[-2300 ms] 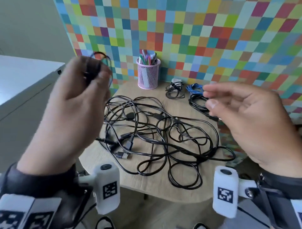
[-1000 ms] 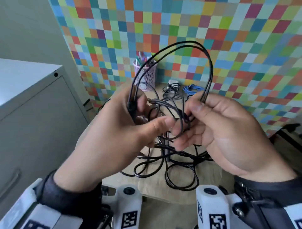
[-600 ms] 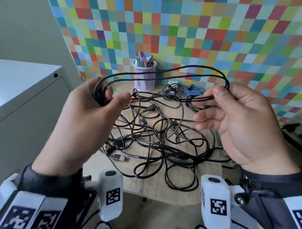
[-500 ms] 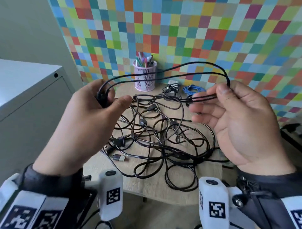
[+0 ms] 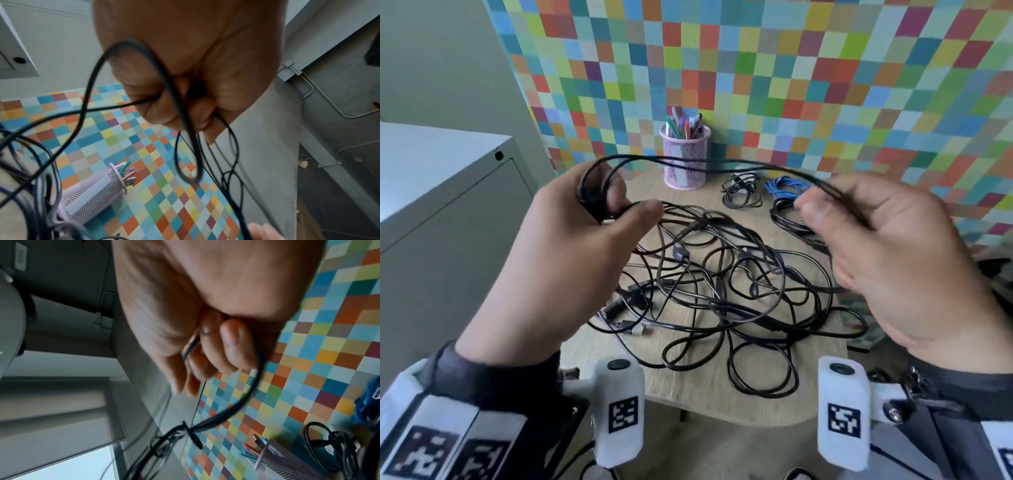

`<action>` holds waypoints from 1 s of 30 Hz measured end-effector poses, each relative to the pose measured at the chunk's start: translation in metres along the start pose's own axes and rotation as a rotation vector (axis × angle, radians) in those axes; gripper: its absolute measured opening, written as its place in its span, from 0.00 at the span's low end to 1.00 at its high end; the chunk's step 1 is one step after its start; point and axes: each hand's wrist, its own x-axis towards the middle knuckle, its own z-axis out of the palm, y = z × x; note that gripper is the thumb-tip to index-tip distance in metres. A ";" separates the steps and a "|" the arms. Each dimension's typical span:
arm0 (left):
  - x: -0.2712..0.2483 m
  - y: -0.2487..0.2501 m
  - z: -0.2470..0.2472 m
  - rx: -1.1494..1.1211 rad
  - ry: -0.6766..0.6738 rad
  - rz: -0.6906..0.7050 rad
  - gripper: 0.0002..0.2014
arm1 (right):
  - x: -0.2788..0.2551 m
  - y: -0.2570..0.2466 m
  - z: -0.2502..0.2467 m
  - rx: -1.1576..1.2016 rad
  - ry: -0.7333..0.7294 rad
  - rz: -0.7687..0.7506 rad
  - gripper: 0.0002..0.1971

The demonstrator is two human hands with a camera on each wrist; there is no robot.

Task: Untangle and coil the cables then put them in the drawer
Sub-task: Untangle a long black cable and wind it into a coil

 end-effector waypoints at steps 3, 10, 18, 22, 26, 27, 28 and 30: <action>-0.003 0.005 0.004 -0.124 -0.024 0.011 0.22 | -0.004 -0.004 0.002 -0.204 -0.194 0.059 0.09; -0.008 0.006 0.018 -0.173 -0.159 -0.025 0.20 | -0.011 -0.010 0.022 -0.076 -0.240 0.043 0.09; -0.012 0.012 0.018 0.009 -0.159 -0.026 0.18 | -0.009 -0.009 0.019 0.131 -0.242 0.010 0.08; -0.012 0.013 0.019 -0.039 -0.201 -0.059 0.16 | -0.009 -0.004 0.015 0.086 -0.271 0.055 0.08; -0.011 0.011 0.019 -0.226 -0.186 -0.139 0.15 | -0.010 -0.005 0.012 0.148 -0.363 0.095 0.14; -0.010 0.011 0.019 -0.279 -0.178 -0.164 0.14 | -0.010 -0.006 0.010 0.162 -0.407 0.079 0.13; -0.009 0.011 0.019 -0.316 -0.181 -0.177 0.13 | -0.011 -0.008 0.009 0.157 -0.449 0.057 0.13; -0.008 0.010 0.019 -0.360 -0.200 -0.181 0.16 | -0.011 -0.010 0.008 0.092 -0.478 0.014 0.16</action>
